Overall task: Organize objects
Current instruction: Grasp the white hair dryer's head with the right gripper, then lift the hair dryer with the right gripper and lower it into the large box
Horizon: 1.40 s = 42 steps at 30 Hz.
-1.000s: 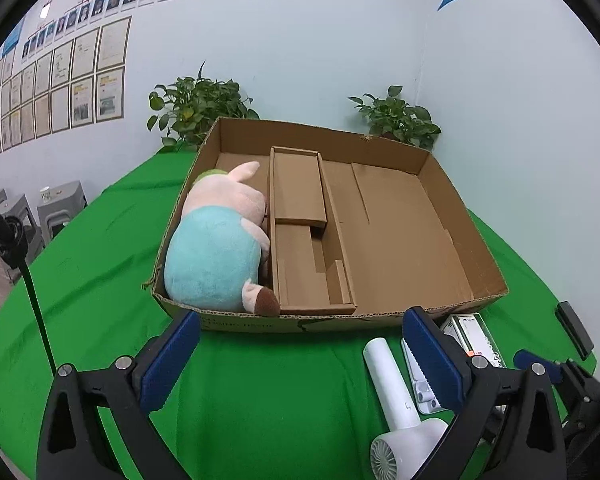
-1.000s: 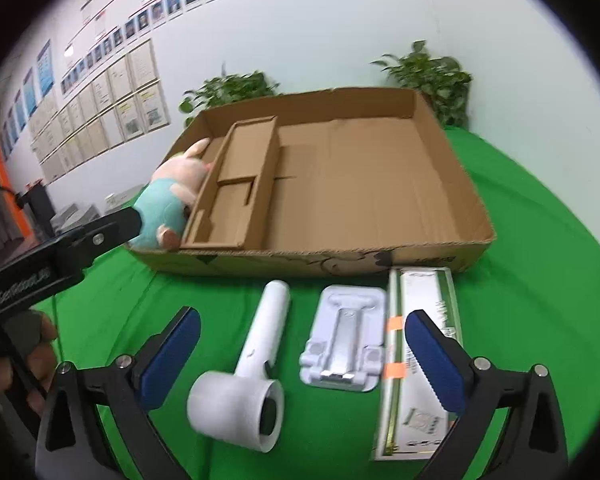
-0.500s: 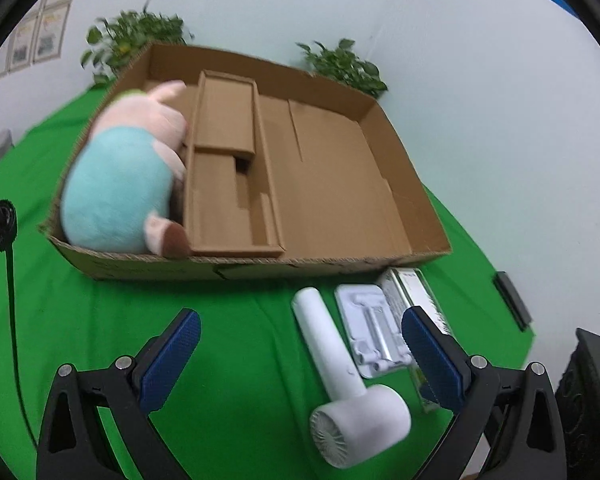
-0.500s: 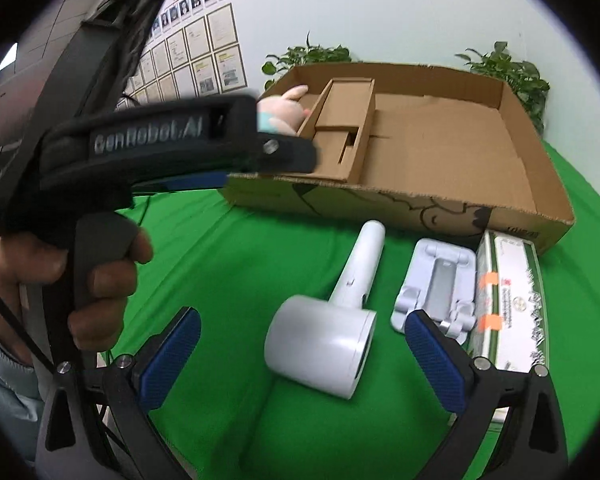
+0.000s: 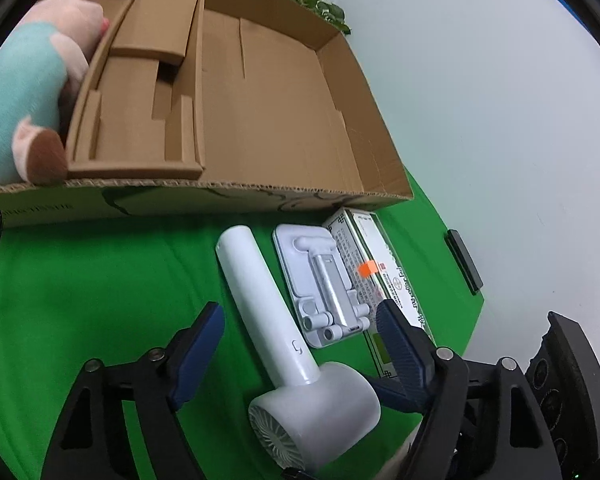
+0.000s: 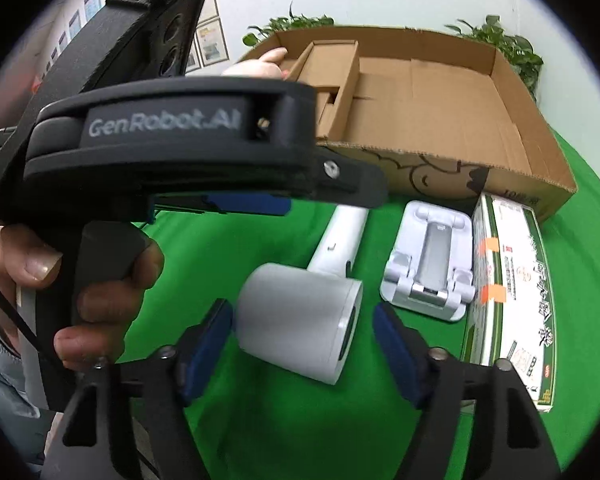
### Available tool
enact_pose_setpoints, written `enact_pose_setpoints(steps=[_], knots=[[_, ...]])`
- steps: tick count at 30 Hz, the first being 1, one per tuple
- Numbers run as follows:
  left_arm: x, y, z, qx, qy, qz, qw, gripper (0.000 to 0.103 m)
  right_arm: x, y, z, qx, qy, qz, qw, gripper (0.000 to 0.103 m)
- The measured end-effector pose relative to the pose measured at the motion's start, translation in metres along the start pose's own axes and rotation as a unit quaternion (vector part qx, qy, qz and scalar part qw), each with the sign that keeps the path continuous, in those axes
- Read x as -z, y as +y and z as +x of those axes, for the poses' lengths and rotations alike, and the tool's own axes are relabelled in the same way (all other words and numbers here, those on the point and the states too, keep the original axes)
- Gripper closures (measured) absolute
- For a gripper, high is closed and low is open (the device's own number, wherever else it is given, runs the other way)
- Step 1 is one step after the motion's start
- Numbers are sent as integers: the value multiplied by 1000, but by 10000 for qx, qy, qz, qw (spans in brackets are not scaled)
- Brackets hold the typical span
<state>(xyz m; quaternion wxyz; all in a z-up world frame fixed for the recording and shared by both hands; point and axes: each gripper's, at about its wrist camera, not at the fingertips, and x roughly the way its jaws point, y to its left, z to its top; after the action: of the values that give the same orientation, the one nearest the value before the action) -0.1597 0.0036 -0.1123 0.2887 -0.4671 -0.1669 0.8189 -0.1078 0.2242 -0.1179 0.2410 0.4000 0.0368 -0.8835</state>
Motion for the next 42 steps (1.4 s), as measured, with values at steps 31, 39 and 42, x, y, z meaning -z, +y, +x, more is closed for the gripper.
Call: enact_pose_setpoints(steps=[31,39,42], knots=[[16,-5,15,-268,368,-221,9987,69,18,9,-17,3,-49,-220,9997,42],[2,-30,-8,-357,63,139,9992,69,8,8,-31,42,-308,-201,9993,42],[-3,-42,-16,-402,-61,304,9987,70,3,6,-39,50,-448,-195,9988,42]])
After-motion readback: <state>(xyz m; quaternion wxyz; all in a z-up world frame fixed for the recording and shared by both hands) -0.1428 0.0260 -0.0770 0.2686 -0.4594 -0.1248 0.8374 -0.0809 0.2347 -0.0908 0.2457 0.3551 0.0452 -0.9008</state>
